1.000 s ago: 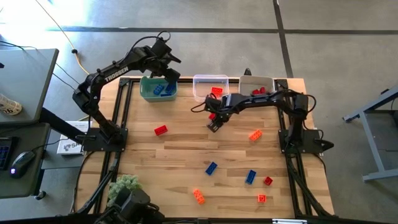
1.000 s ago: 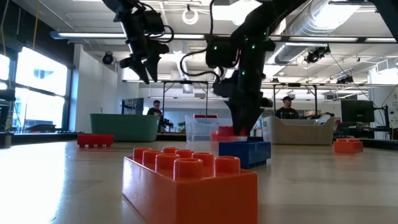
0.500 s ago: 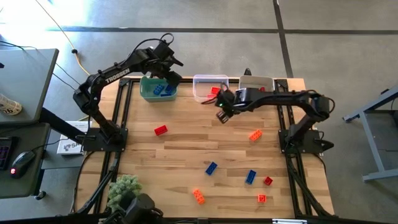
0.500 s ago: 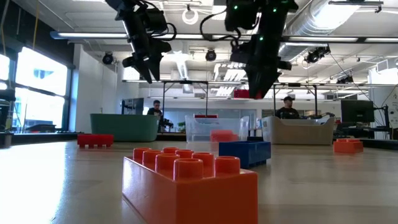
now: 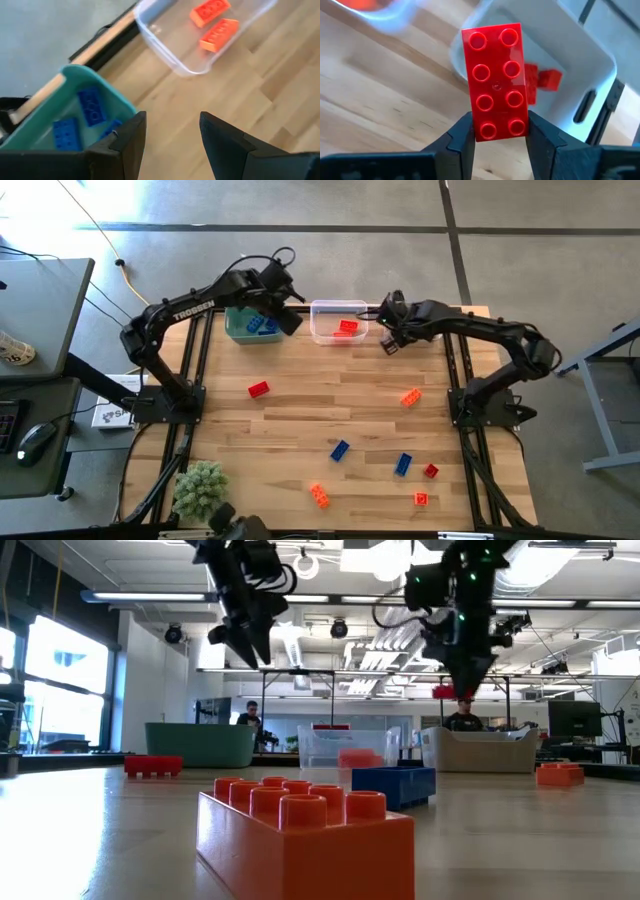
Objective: Sort & place blocks by color
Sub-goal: Put the red game piece into the gray bin
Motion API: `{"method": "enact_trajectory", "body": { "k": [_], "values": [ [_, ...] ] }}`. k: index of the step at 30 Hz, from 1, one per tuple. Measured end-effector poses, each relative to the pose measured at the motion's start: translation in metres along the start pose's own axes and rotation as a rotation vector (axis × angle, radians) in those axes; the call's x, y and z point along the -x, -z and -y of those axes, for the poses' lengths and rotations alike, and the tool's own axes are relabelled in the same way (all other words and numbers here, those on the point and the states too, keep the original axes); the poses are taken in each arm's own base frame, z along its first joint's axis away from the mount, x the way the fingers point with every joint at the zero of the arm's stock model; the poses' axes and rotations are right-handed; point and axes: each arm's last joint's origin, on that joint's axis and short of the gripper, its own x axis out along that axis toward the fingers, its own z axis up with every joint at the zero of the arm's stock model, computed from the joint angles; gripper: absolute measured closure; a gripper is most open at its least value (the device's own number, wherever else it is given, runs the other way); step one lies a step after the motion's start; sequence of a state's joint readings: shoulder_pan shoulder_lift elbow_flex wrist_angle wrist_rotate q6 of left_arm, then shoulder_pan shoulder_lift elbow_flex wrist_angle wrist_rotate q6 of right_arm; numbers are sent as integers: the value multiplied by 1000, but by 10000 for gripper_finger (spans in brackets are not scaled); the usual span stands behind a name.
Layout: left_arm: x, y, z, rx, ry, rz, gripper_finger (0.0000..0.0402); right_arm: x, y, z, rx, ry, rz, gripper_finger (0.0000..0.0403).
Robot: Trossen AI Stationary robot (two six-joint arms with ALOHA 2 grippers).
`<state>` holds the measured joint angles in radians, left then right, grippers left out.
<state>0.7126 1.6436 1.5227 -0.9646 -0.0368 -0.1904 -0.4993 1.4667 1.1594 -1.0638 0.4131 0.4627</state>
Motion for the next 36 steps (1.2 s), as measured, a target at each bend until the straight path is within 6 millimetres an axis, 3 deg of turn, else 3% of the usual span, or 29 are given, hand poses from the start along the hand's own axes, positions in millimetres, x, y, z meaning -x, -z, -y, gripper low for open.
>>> {"method": "enact_trajectory", "body": {
  "k": [7, 17, 21, 29, 36],
  "values": [
    [2, 7, 31, -11, 45, -4, 229, -27, 9, 31, -52, 1, 12, 287],
    [7, 22, 75, 50, 108, -24, 229, -62, 9, 58, -73, -60, 31, 287],
    [10, 30, 93, 83, 133, -36, 229, -65, 8, 66, -60, -64, 37, 284],
    [17, 48, 125, 170, 177, -67, 229, -68, 3, 74, -32, -43, 72, 207],
    [24, 63, 147, 201, 205, -91, 229, -67, 3, 74, -47, -57, 70, 199]
  ]
}}
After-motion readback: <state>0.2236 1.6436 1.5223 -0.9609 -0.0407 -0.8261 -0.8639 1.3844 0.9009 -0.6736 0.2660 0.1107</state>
